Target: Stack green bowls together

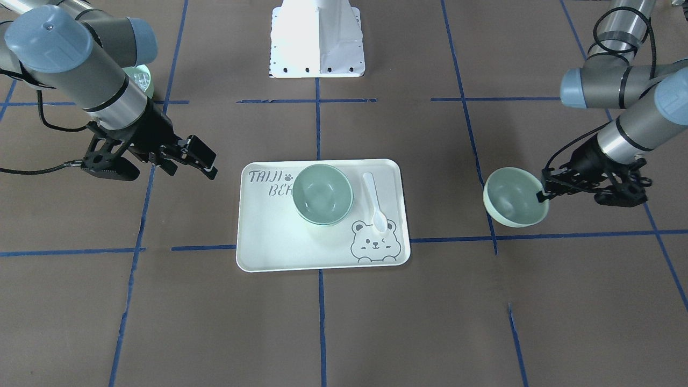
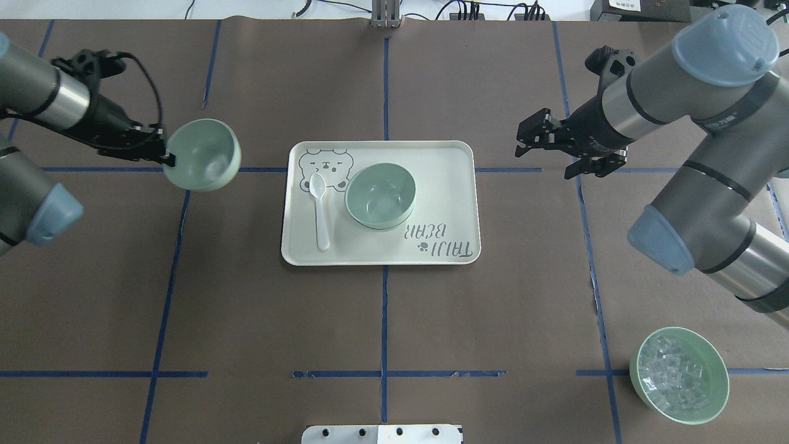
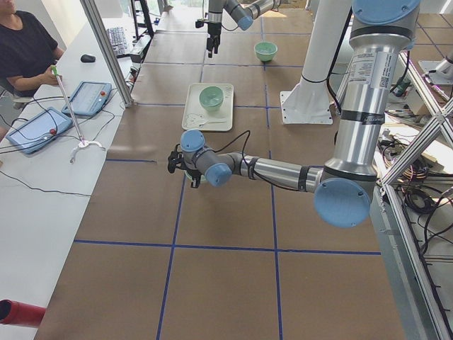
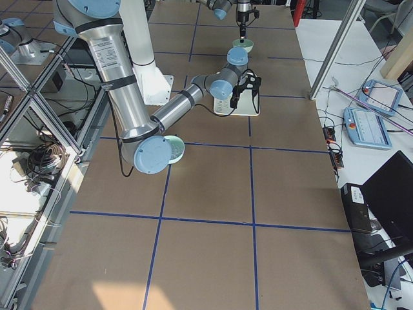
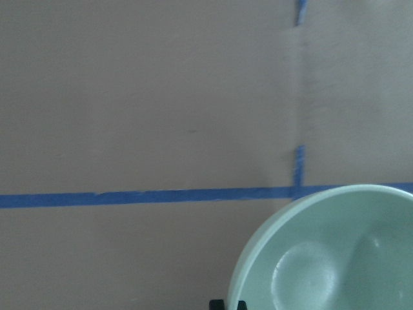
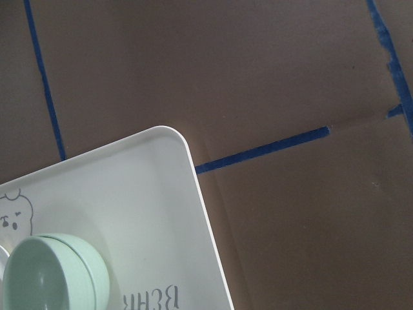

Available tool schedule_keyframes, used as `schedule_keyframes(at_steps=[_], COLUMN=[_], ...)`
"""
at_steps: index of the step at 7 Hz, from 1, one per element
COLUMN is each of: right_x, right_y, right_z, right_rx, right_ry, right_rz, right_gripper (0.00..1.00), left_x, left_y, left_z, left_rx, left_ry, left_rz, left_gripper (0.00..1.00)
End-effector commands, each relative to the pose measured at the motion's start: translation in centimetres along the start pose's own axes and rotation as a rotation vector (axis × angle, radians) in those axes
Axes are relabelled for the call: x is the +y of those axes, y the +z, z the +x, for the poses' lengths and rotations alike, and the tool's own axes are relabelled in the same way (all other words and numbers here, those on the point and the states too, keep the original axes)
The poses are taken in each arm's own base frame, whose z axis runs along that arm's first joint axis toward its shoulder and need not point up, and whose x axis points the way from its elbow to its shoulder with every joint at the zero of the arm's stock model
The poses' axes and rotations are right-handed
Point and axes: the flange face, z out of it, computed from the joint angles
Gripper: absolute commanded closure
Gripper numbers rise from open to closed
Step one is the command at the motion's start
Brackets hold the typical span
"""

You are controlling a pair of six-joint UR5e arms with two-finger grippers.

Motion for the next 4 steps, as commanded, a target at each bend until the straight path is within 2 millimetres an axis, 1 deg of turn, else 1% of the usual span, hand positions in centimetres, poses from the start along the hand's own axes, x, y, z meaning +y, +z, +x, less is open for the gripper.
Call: schedule_keyframes(at_steps=[1, 2, 3, 4], right_x=[-3.2, -3.6, -3.6, -3.6], right_y=[-2.1, -2.1, -2.0, -2.0], right_z=[7.6, 9.3, 9.4, 9.8], right_rx=[0.056, 0.075, 0.077, 0.08], right_ry=[-0.11, -0.156, -0.155, -0.152], right_rz=[0.02, 0.02, 0.019, 0.018], right_gripper=[0.0, 0.0, 0.0, 0.0], left_x=[3.4, 5.0, 4.8, 5.0], left_y=[4.2, 6.2, 6.1, 6.8], left_z=[15.8, 21.1, 22.4, 22.1], left_rx=[0.095, 0.066, 0.052, 0.036], left_ry=[-0.075, -0.088, -0.095, -0.094], left_rz=[-0.019, -0.009, -0.001, 0.021], left_gripper=[1.0, 1.0, 1.0, 1.0])
